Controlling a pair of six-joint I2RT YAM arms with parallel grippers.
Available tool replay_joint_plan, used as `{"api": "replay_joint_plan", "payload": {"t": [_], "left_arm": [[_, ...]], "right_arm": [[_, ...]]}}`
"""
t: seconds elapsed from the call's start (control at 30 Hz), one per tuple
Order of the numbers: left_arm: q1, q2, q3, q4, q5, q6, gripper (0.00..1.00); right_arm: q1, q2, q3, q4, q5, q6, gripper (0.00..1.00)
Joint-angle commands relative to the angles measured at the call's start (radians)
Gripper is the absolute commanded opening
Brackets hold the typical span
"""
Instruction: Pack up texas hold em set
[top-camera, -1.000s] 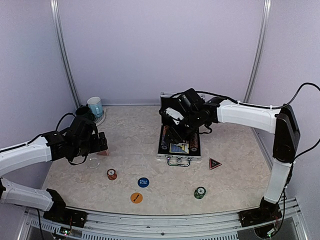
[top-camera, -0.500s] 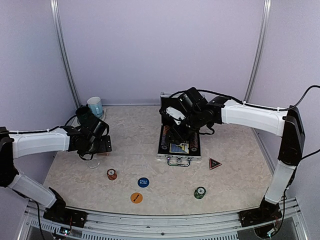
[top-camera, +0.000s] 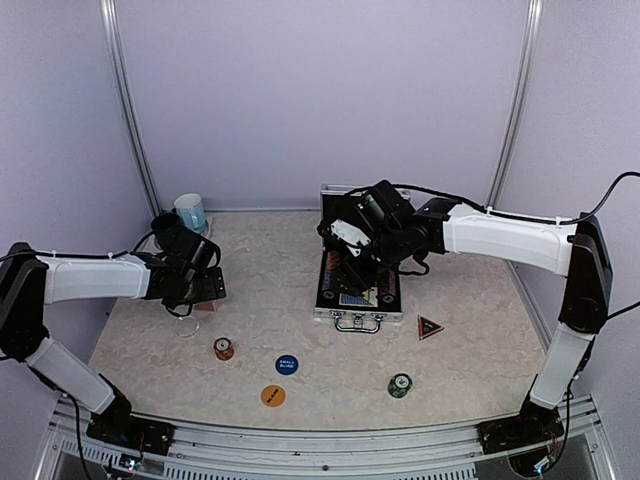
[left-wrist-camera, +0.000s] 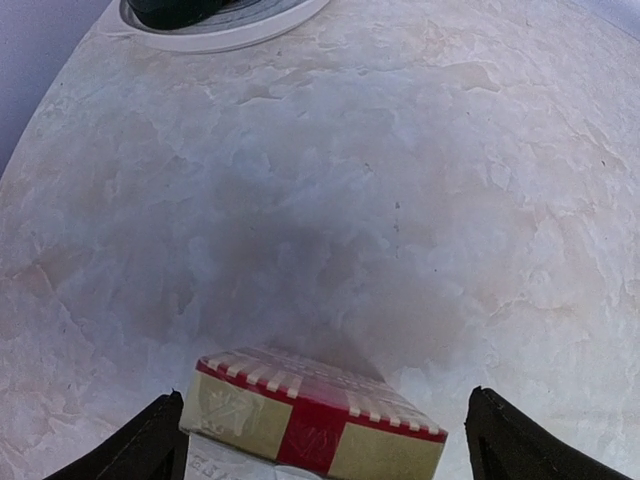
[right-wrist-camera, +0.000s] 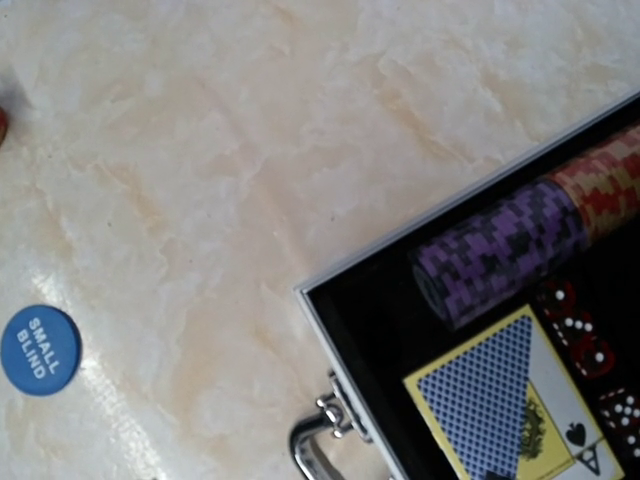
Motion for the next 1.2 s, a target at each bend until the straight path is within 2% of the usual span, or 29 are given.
{"api": "replay_joint_plan", "payload": {"t": [0.0,0.1,0.27,0.33,0.67,1.17], "left_arm": [[0.007,0.030,0.013,0.072,-0.003,0.016,0.92],[0.007,0.046,0.011,0.095,-0.006,0.016,0.88],[0.007,0.065,0.011,0.111,-0.006,0.018,0.73],[0.005,0.067,0.010,0.116,-0.001,0.019,0.71],[-0.029,0.028,0.021,0.142,0.039,0.027,0.70],[-0.217,0.082,0.175,0.142,0.083,0.048,0.70]], "right_arm": [[0.010,-0.038,-0.012,0.013,0.014,-0.005,0.68],[0.010,-0.039,-0.014,0.013,0.015,-0.005,0.68],[0.010,-0.041,-0.015,0.014,0.018,-0.005,0.68],[0.010,-0.041,-0.016,0.015,0.018,-0.005,0.69],[0.012,-0.037,-0.005,0.025,-0.002,-0.002,0.69],[0.106,0.002,-0.015,0.125,-0.088,-0.059,0.70]]}}
